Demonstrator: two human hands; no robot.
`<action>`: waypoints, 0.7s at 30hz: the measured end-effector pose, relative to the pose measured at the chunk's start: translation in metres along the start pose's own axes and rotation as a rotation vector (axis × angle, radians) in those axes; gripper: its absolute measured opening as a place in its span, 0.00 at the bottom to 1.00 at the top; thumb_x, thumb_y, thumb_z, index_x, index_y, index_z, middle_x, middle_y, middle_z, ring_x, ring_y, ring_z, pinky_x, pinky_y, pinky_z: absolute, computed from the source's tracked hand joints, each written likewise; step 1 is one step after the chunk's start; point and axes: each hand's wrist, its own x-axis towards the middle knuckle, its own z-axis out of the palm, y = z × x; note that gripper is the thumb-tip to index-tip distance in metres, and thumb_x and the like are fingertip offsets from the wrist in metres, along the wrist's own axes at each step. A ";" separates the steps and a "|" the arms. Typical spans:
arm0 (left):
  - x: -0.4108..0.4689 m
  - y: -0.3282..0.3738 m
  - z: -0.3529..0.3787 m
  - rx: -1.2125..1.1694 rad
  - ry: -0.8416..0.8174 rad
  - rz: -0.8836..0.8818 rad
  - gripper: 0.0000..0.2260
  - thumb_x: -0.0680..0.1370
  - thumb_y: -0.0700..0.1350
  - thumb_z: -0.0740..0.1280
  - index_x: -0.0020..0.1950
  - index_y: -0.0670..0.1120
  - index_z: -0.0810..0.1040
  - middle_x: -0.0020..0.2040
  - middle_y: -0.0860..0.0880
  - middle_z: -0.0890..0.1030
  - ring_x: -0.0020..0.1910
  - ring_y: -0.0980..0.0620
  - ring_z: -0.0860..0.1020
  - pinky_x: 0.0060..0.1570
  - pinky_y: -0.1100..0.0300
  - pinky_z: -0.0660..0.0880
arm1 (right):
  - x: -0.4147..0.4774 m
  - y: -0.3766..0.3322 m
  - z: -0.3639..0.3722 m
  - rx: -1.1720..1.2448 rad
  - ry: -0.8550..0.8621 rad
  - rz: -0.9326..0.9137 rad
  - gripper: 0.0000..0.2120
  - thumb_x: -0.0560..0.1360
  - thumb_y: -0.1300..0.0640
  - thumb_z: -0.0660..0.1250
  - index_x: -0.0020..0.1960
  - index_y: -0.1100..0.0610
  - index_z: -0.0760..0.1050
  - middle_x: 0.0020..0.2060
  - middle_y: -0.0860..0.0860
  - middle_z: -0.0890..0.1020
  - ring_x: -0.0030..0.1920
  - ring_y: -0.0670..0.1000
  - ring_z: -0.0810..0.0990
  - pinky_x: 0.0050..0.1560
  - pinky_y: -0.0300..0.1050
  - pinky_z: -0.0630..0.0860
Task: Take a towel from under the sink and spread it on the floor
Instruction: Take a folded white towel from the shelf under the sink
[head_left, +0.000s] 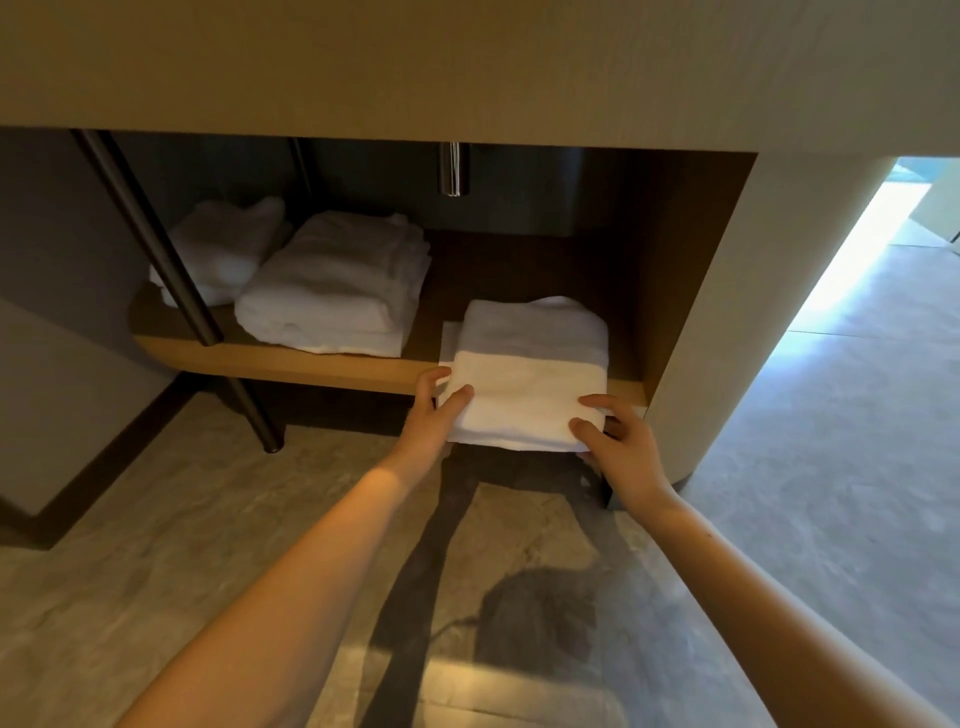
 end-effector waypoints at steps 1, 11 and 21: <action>0.003 0.001 -0.001 -0.054 -0.042 -0.011 0.15 0.80 0.50 0.65 0.64 0.58 0.64 0.69 0.45 0.67 0.58 0.50 0.72 0.49 0.60 0.74 | 0.001 0.001 0.000 0.051 -0.014 0.023 0.10 0.78 0.57 0.68 0.58 0.49 0.74 0.56 0.43 0.74 0.54 0.47 0.75 0.41 0.33 0.79; 0.022 0.002 -0.023 0.010 -0.447 -0.216 0.31 0.69 0.48 0.75 0.63 0.74 0.68 0.68 0.55 0.66 0.63 0.45 0.70 0.65 0.40 0.72 | 0.031 0.001 -0.015 0.115 -0.193 0.196 0.24 0.71 0.49 0.73 0.59 0.29 0.66 0.58 0.38 0.67 0.57 0.50 0.72 0.44 0.37 0.80; -0.077 0.064 -0.051 0.042 -0.415 -0.456 0.37 0.69 0.41 0.75 0.69 0.71 0.66 0.70 0.57 0.64 0.67 0.49 0.66 0.62 0.50 0.73 | -0.050 -0.066 -0.029 0.094 -0.459 0.436 0.40 0.70 0.61 0.74 0.67 0.25 0.62 0.64 0.42 0.64 0.62 0.55 0.69 0.49 0.47 0.82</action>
